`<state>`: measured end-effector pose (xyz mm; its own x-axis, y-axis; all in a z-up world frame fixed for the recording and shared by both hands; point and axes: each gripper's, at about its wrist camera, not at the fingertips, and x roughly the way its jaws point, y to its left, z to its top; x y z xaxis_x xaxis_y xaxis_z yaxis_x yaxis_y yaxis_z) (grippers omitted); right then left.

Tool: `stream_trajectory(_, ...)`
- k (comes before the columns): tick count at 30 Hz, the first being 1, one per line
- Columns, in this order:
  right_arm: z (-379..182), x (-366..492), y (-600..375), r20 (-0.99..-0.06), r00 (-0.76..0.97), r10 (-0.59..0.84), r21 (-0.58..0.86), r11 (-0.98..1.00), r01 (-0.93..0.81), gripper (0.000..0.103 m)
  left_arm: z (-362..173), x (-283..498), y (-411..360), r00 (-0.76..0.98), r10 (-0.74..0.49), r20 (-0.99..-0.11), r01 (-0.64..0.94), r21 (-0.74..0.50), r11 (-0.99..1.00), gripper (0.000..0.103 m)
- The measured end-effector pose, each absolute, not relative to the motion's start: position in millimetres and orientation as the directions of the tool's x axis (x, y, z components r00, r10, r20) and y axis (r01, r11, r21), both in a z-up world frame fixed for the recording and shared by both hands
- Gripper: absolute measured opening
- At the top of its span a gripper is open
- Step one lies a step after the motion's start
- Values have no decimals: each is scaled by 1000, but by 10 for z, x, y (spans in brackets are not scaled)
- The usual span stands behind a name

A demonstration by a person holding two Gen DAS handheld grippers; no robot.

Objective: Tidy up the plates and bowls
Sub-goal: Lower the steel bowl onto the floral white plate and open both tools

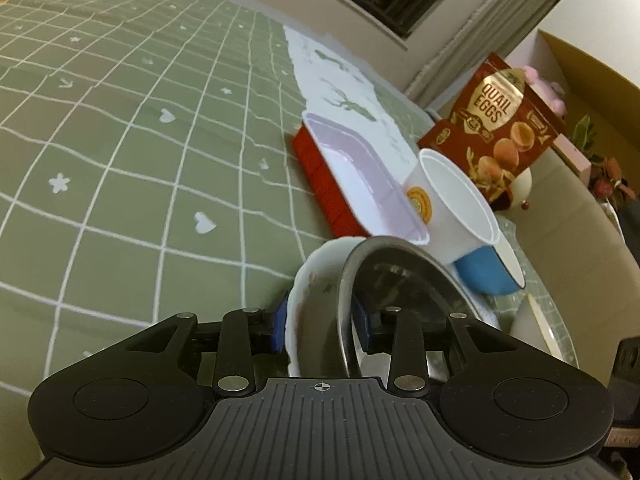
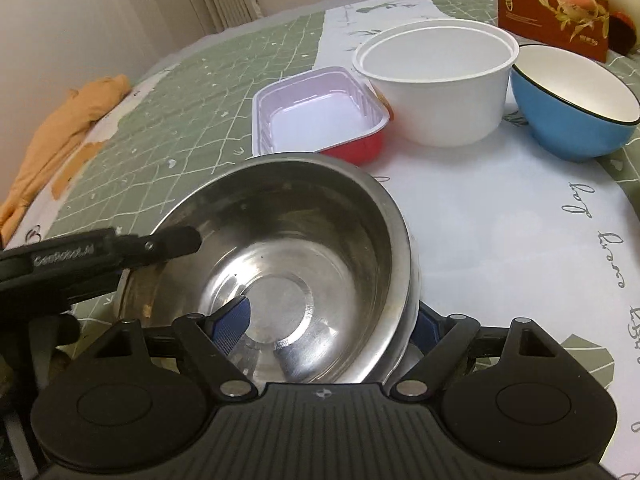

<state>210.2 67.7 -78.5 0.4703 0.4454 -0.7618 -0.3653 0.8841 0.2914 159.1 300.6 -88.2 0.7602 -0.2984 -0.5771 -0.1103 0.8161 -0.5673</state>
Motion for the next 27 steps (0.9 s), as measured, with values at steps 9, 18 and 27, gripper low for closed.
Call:
stream_trajectory(9, -792, 2202, 417, -750, 510, 421, 295, 903, -313, 84, -935, 1813, 2800, 778, -344, -525, -53, -601, 798, 41)
stream_trajectory(18, -792, 2222, 323, -742, 535, 404, 286, 912, -293, 84, -934, 1932, 2693, 795, -342, -501, -42, -608, 793, 44)
stream_trajectory(27, -796, 2189, 401, -743, 561, 365, 232, 927, -296, 85, -975, 1968, 2718, 796, -353, -492, -31, -615, 788, 44)
